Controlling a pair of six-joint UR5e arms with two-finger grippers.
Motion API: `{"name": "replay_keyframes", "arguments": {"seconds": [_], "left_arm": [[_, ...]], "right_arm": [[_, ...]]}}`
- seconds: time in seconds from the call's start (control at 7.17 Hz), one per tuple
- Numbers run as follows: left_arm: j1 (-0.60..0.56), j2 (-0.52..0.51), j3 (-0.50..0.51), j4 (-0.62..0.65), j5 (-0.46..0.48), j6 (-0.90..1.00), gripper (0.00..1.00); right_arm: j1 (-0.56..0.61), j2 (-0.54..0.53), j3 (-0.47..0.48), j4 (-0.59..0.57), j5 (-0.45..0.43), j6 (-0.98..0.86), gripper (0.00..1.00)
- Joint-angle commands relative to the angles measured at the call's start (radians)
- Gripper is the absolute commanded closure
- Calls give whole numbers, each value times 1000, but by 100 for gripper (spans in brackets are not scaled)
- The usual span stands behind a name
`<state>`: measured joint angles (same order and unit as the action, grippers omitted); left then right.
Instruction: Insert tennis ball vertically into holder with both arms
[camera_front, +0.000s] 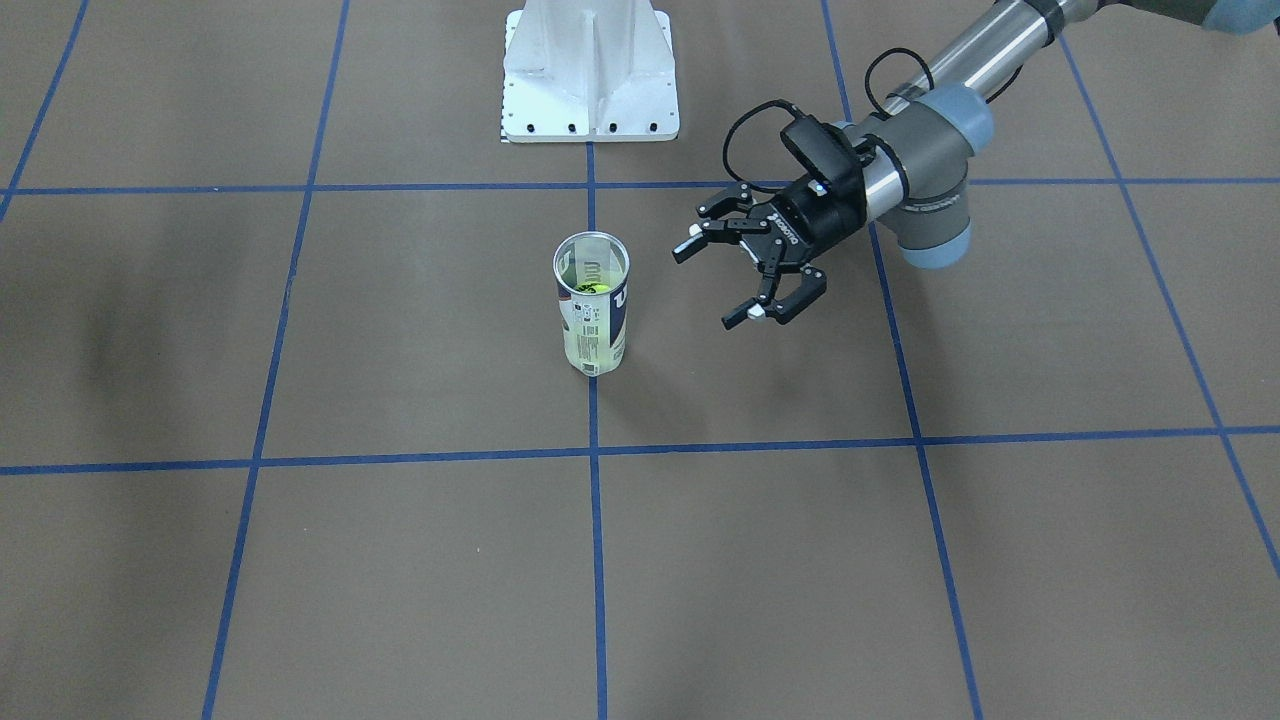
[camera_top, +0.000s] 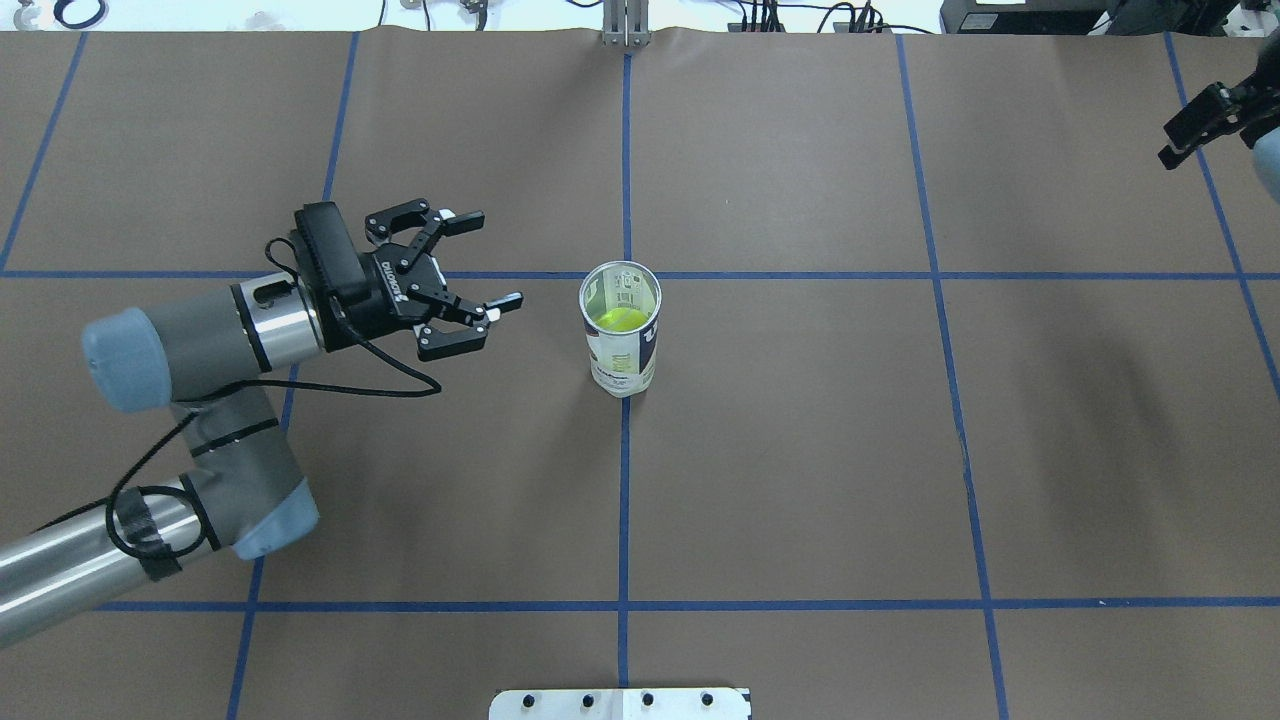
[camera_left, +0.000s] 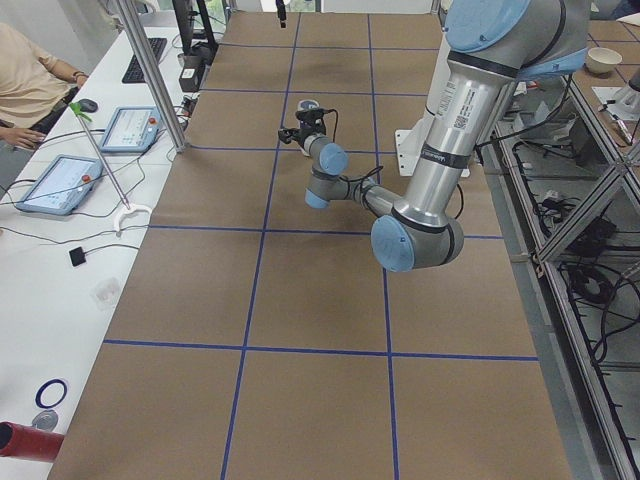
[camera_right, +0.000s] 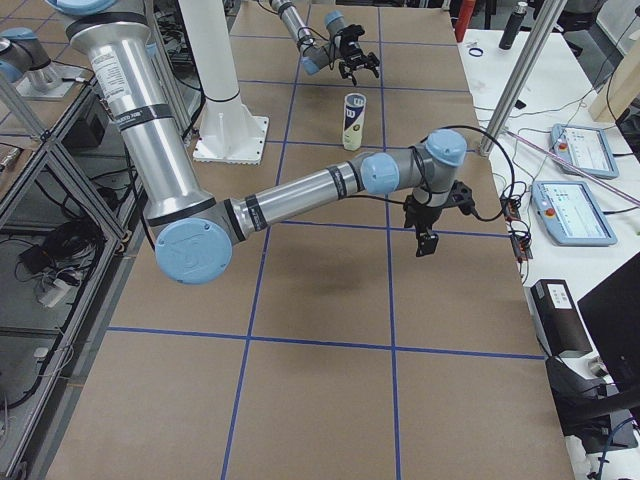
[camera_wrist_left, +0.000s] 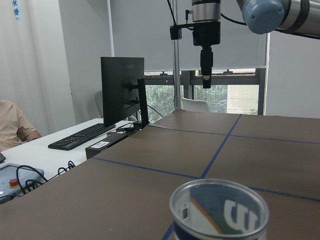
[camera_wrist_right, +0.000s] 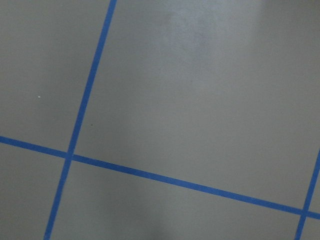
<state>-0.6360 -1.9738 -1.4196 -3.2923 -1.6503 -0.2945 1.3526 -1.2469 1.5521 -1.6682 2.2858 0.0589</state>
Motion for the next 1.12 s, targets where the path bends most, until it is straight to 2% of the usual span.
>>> {"name": "replay_keyframes", "arguments": {"seconds": [0.0,0.14,0.28,0.56,0.7,0.84,0.98], "left_arm": [[-149,82,-7,92,-104,0,1],[-242,101,-9,193,-193,0,1],[-372,124,-6,315,-320,0,1],[-627,125,-2,570,-612,14,1],[-749,121,2,746,-751,76,1],[-793,118,-25,940,-764,180,1],[-812,122,-28,1172,-758,192,1]], "right_arm": [[107,-78,-157,129,17,-103,1],[131,-101,-162,128,11,-114,1],[161,-143,-162,131,9,-119,1],[203,-181,-149,133,8,-136,1],[203,-178,-149,133,6,-136,1],[203,-178,-149,133,6,-136,1],[201,-181,-149,133,6,-134,1]]}}
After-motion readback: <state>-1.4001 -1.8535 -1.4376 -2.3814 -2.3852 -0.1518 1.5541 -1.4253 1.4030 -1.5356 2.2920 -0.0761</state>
